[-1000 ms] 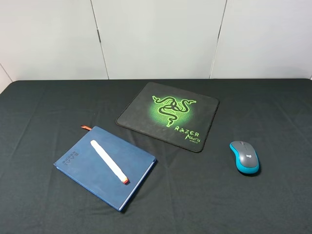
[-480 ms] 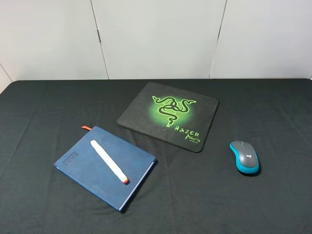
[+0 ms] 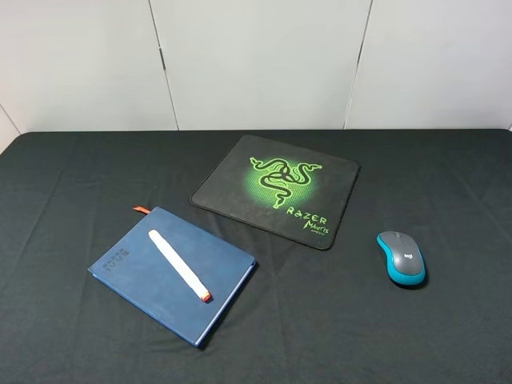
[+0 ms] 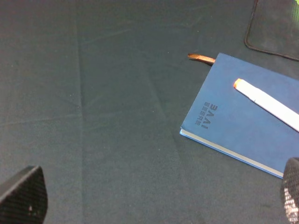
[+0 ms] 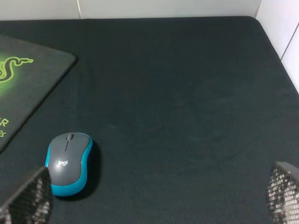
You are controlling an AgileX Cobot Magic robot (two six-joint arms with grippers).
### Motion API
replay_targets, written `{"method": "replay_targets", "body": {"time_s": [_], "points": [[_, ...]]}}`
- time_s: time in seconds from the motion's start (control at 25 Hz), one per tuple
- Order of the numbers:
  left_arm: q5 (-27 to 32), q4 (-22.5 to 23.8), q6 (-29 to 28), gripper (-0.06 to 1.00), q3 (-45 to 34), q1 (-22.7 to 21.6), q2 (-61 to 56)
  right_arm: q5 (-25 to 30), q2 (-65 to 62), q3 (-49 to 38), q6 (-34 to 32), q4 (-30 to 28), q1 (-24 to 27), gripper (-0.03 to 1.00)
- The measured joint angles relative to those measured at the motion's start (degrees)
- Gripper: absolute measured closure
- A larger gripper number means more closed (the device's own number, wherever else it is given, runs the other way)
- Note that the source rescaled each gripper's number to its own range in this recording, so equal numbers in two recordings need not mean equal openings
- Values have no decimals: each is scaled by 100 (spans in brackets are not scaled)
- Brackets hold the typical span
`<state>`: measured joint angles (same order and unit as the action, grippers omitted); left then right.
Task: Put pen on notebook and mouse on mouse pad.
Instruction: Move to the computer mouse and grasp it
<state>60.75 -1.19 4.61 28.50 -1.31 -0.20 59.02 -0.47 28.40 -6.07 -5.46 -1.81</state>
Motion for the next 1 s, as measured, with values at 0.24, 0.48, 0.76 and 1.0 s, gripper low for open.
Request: {"method": "replay_targets", "body": {"time_s": [0.24, 0.48, 0.76, 1.0], "points": [[-13, -15, 0, -6, 0, 0, 0, 0, 0, 0, 0, 0, 0, -3], [-13, -15, 4, -6, 0, 0, 0, 0, 0, 0, 0, 11, 0, -3], [-13, -15, 4, -6, 0, 0, 0, 0, 0, 0, 0, 11, 0, -3], [-13, -15, 4, -6, 0, 0, 0, 0, 0, 0, 0, 11, 0, -3]]}}
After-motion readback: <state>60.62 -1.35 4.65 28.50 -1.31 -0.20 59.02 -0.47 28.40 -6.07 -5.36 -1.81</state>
